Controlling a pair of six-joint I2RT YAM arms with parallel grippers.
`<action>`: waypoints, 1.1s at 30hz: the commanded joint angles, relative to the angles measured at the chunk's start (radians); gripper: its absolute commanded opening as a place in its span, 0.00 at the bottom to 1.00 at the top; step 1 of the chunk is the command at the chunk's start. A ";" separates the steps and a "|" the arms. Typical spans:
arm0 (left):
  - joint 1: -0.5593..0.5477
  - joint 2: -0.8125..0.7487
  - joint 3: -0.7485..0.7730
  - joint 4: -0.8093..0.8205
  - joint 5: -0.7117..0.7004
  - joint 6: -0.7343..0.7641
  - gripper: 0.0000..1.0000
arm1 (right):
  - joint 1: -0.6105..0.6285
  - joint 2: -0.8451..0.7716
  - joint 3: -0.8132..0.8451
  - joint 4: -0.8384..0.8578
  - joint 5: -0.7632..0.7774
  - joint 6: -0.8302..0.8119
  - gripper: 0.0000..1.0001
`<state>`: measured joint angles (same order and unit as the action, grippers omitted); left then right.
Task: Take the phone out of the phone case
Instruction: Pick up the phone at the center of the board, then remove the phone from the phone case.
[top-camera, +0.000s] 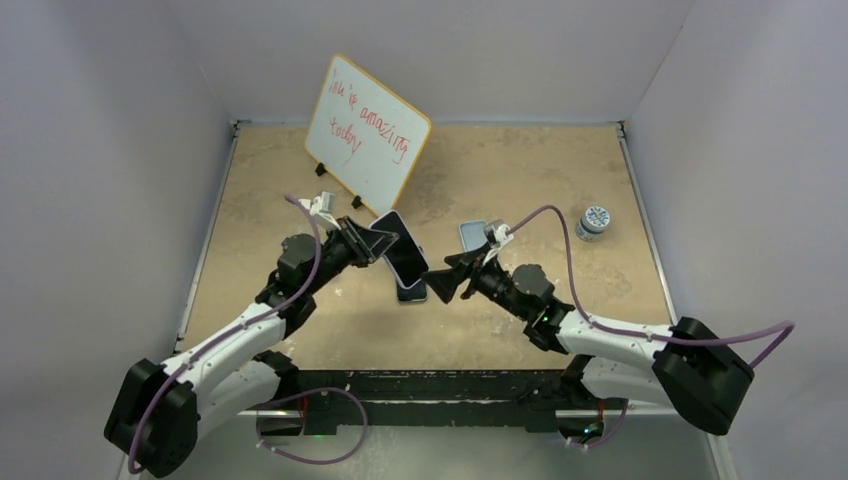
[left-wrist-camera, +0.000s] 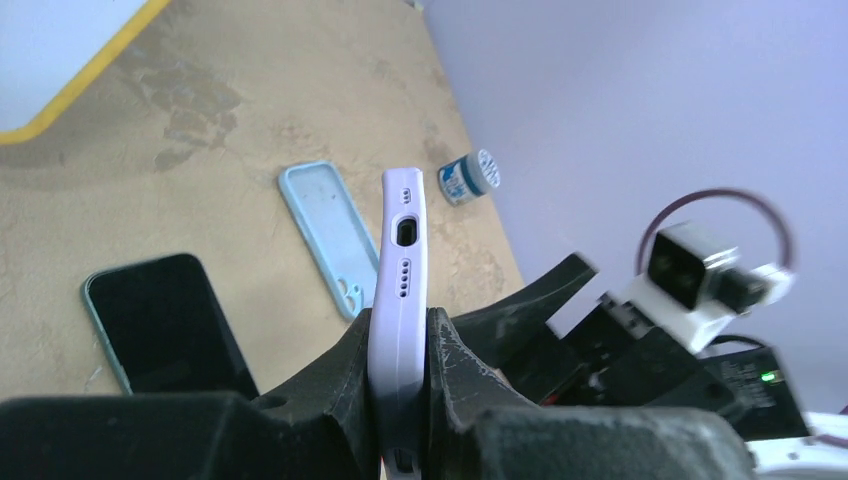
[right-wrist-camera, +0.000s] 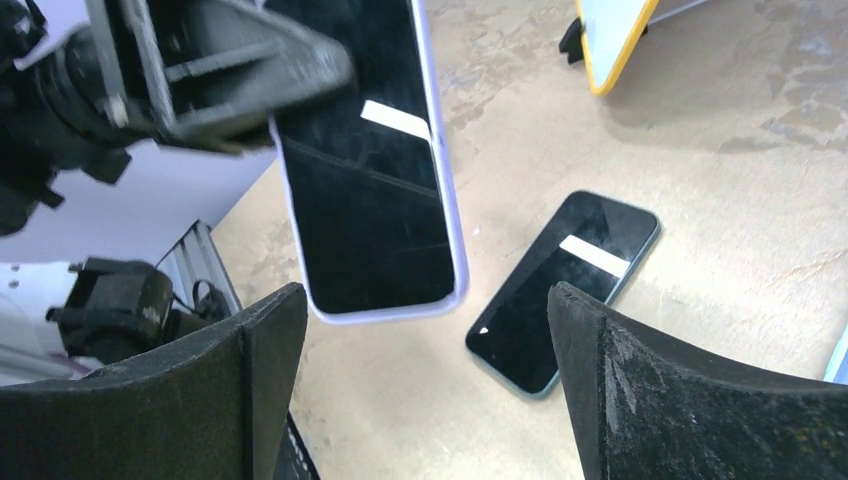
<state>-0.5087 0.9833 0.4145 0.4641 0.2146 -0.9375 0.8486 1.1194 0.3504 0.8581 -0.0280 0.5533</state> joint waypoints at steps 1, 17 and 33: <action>0.010 -0.077 -0.024 0.166 -0.066 -0.089 0.00 | -0.002 0.008 -0.088 0.324 -0.059 0.002 0.90; 0.009 -0.104 -0.151 0.514 -0.140 -0.322 0.00 | 0.000 0.171 0.015 0.477 -0.244 0.090 0.82; 0.007 -0.104 -0.212 0.649 -0.136 -0.406 0.00 | 0.021 0.273 0.050 0.623 -0.294 0.158 0.59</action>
<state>-0.5018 0.8833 0.1978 0.9493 0.0746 -1.2915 0.8642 1.3861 0.3656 1.3640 -0.2867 0.7021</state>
